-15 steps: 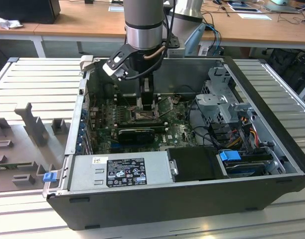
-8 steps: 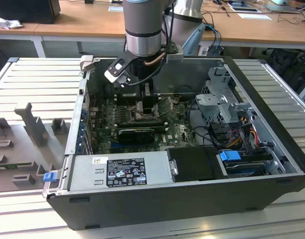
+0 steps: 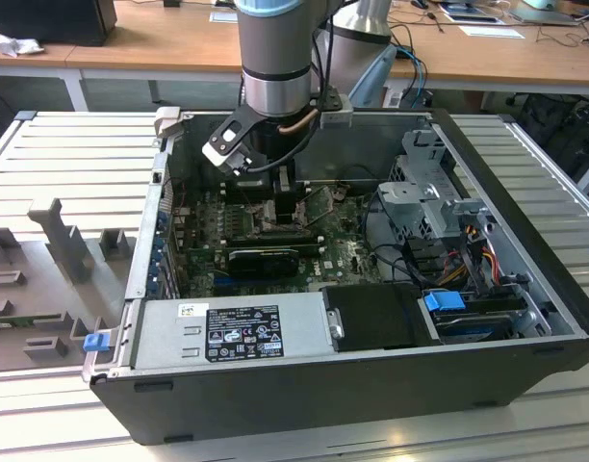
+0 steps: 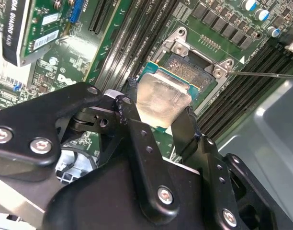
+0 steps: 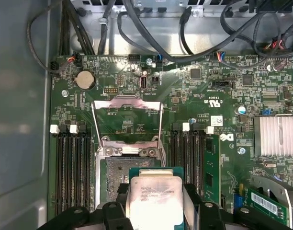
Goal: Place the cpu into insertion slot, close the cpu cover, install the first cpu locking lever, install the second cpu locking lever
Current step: 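Place the cpu into insertion slot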
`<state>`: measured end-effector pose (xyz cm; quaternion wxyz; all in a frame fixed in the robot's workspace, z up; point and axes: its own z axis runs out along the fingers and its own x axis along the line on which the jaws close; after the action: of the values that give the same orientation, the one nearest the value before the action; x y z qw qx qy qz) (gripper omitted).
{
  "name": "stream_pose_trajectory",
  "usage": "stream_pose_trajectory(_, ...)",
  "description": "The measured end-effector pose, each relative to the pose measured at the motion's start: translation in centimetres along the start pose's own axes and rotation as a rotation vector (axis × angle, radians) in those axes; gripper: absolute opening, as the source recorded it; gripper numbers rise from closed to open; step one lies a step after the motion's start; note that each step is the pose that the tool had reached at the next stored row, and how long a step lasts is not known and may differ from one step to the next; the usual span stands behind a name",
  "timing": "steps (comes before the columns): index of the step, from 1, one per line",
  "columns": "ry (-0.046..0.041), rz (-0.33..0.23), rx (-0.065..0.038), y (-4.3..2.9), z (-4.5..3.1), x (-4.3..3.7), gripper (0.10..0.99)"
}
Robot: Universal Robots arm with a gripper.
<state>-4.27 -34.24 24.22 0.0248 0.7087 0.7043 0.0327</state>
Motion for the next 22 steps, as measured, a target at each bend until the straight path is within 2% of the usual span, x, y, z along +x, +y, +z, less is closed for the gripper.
stream_pose_trajectory(7, 0.0, 0.0, 0.0, -0.05, 0.69, 0.81, 0.529)
stream_pose_trajectory(11, -0.0001, 0.004, 0.002, -0.11, 1.39, 1.39, 0.529)
stream_pose_trajectory(16, -0.0013, 0.017, 0.002, -0.19, 2.38, 1.56, 0.529)
stream_pose_trajectory(22, 0.0001, -0.001, 0.002, -0.25, 3.0, 1.78, 0.529)
